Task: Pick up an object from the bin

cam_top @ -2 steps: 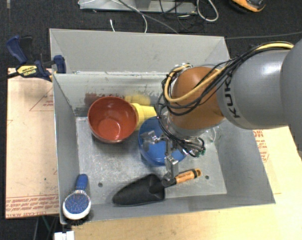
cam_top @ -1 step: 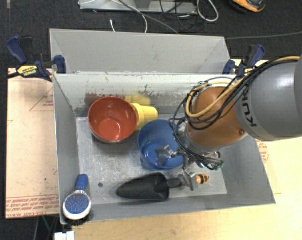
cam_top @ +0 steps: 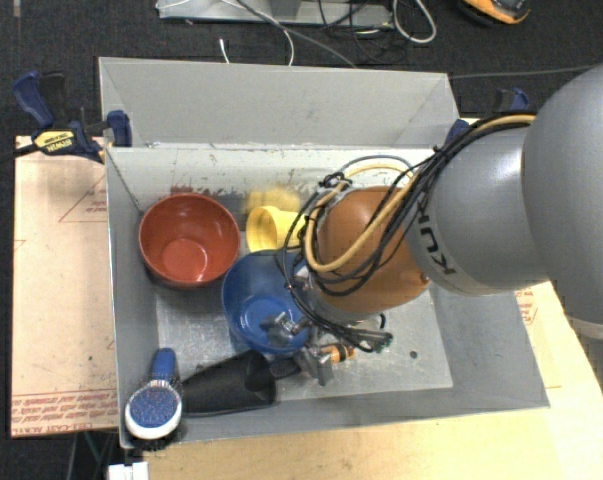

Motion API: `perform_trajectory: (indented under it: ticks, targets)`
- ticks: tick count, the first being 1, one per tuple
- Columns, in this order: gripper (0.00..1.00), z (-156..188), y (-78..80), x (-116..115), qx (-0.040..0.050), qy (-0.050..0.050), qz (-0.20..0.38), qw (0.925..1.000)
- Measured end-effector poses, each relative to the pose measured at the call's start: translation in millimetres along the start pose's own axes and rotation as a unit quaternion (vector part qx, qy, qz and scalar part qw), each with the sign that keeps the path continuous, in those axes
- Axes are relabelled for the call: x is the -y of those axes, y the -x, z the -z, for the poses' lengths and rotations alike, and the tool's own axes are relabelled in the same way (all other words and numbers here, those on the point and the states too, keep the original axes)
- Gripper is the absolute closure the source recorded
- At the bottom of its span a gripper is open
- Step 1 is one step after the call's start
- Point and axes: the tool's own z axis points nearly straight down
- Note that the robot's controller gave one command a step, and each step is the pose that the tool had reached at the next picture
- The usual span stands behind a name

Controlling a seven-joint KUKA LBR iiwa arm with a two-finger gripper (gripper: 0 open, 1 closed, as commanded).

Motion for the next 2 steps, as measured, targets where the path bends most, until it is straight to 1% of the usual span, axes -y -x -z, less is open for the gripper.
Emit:
perform_trajectory:
  ticks: [1,2]
  targets:
    - [1.00,0,-0.1,0,-0.0002,0.000,0.000,1.0000]
    - [1.00,21,2.0,2,0.0020,-0.002,-0.001,1.0000]
